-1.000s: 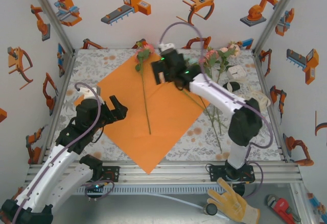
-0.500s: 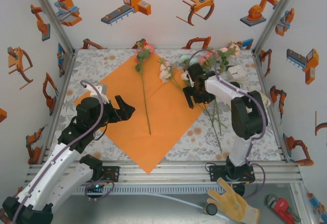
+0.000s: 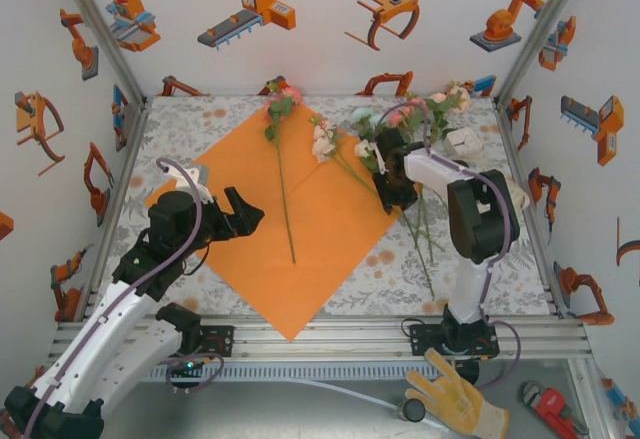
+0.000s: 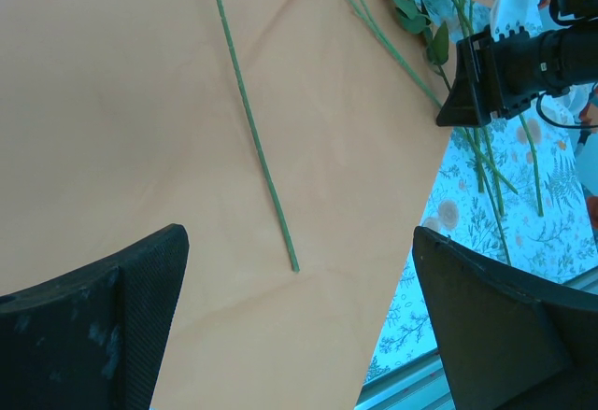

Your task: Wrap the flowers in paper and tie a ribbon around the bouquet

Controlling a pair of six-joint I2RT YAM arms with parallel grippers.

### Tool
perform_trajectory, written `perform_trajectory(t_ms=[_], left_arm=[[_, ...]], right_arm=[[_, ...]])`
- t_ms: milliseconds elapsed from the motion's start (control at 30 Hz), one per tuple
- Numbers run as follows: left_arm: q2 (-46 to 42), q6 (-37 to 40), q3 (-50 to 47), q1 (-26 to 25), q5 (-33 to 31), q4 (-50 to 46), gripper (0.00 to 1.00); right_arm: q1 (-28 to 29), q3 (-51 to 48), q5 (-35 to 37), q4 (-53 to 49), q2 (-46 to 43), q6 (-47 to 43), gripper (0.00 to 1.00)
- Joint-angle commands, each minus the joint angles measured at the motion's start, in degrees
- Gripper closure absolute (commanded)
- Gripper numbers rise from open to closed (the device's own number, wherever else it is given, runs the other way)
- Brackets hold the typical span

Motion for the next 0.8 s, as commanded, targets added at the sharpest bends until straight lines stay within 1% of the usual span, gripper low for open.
perform_trajectory(t_ms=[0, 67, 133, 300, 400, 467, 533, 767], left_arm=[[-0.5, 0.2, -0.5, 0.3, -0.1, 1.4, 0.03], [-0.6, 0.1, -0.6, 0.3, -0.2, 1.6, 0.03], [-0.6, 0.1, -0.7, 0.3, -0.2, 1.5, 0.03], [-0.6, 0.1, -0.7, 0.3, -0.7, 0.8, 0.03], [-0.7, -0.4, -1.3, 0.3, -0.8, 1.4, 0.03], [-0.5, -0.5, -1.4, 0.3, -0.7, 1.9, 0.03], [0.0, -0.7, -1.4, 0.3, -0.6, 2.0, 0.03], [0.5, -0.8, -1.5, 0.3, -0.8, 2.3, 0.03]], right_arm=[[-0.9, 0.6, -0.6, 0.1, 1.5, -0.7, 0.60], [-1.1, 0.5, -0.1, 0.1, 1.8, -0.8, 0.61], [-1.3, 0.2, 0.0, 0.0, 1.8, -1.2, 0.67], [-1.4, -0.1, 0.3, -0.5, 1.6, -2.5, 0.86], [-1.4, 0.1, -0.7, -0.6, 0.5, -3.5, 0.89], [-1.4, 0.5, -1.4, -0.7, -0.5, -3.8, 0.93], [-1.4, 0.8, -3.1, -0.7, -1.7, -4.1, 1.00], [-0.3, 0.9, -7.5, 0.9, -8.8, -2.8, 1.00]])
